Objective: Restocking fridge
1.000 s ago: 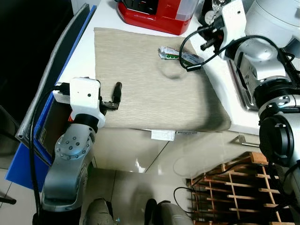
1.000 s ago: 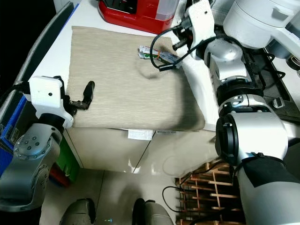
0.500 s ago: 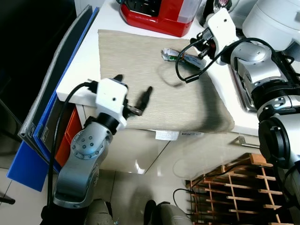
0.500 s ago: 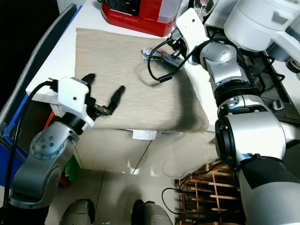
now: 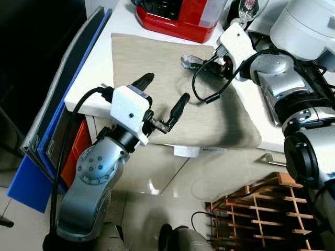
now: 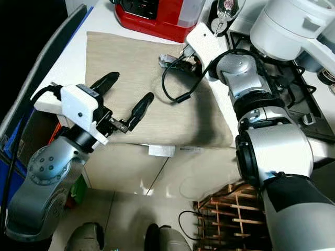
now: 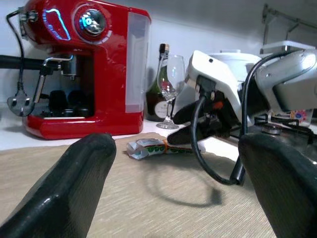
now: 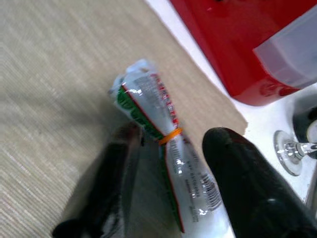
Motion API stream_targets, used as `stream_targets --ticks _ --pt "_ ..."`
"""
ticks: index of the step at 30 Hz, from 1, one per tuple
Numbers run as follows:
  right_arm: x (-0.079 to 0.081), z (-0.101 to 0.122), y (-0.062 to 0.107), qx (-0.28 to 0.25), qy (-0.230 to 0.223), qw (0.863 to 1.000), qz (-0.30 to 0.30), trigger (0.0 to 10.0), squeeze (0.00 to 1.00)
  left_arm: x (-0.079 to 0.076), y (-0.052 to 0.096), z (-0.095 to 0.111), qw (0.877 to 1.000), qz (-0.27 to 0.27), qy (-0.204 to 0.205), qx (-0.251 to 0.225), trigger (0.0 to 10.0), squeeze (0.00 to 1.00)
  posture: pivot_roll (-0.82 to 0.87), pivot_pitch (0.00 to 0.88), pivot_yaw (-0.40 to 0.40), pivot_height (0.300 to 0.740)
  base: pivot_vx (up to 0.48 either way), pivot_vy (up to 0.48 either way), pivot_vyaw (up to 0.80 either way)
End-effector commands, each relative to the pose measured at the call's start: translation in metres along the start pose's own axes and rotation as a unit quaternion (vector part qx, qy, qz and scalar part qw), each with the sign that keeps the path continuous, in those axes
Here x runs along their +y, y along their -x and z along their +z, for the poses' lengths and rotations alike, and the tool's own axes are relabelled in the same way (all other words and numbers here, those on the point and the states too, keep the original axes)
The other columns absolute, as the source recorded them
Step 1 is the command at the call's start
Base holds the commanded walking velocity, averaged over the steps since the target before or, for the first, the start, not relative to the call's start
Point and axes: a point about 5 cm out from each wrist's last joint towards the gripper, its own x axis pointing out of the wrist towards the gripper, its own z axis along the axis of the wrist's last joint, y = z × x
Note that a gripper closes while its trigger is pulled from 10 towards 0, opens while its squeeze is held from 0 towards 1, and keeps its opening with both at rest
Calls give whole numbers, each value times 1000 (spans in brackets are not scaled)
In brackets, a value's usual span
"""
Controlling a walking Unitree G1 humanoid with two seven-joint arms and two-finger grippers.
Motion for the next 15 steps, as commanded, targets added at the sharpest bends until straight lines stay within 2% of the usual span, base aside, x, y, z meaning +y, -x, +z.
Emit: stream_targets --ticks 1,15 --pt "-3 -6 3 22 3 1000 -1 10000 1000 -7 2 3 1000 -8 12 -6 10000 0 232 136 -246 740 0 0 0" --pt "2 -13 0 47 9 999 -12 10000 1000 -14 6 5 1000 -5 23 -5 10000 0 242 150 -263 740 0 0 0"
